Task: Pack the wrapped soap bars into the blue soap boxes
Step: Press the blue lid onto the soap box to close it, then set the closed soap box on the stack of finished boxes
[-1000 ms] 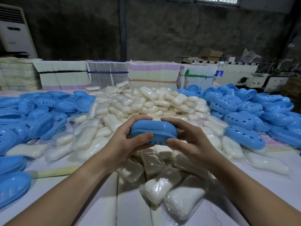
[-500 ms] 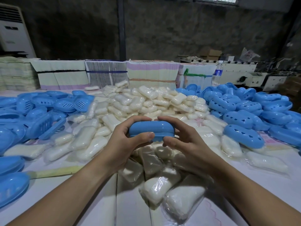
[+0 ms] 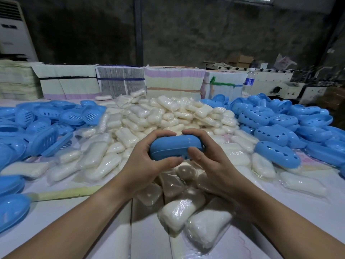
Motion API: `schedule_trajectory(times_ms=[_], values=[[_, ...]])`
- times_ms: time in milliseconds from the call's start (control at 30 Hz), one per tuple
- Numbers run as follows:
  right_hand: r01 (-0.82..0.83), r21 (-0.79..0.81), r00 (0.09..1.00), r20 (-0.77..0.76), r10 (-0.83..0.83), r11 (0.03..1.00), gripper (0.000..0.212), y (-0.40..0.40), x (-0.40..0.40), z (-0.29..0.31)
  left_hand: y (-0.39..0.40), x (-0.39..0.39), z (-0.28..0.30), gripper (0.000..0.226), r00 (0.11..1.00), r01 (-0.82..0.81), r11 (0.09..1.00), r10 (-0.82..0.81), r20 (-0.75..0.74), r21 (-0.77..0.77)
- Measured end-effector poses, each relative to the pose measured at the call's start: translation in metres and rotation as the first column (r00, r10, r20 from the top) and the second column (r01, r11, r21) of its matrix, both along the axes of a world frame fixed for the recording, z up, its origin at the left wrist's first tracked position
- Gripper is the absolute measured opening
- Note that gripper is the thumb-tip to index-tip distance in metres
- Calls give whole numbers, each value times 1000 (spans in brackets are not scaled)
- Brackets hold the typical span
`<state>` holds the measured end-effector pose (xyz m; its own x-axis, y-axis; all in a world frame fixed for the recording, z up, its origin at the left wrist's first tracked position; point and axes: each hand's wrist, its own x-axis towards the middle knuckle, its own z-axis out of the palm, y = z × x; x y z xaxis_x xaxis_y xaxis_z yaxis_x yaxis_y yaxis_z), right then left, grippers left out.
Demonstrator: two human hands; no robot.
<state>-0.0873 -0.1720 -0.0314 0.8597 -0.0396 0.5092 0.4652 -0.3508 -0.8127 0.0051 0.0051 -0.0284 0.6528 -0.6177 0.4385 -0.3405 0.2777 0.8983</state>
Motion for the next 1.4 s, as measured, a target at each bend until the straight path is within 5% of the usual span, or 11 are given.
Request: schedule_trajectory(times_ms=[633,767,900,1033,1267,1400], values=[[68,-54,997,41,-65,996,47,-18,-2,5,4,13,-3,50,925,-243,966,203,322,86],[125,-101,990,80,-117,987,45,-20,-3,7,6,14,-3,50,828,-317,947,251,502,49],[54,-67,992,-109,-61,996,43,-19,-8,13,7,13,-2,49,662,-307,952,215,718,-2],[13,-287,967,-241,-86,958,49,-17,-7,21,7,11,-4,43,558,-246,969,155,815,-16],[203,-252,949,-188,-254,946,42,-30,-42,29,6,14,-9,47,722,-226,967,85,686,118],[566,-411,767,-53,-639,714,46,-76,-88,42,7,21,-14,28,734,-244,959,83,674,147]])
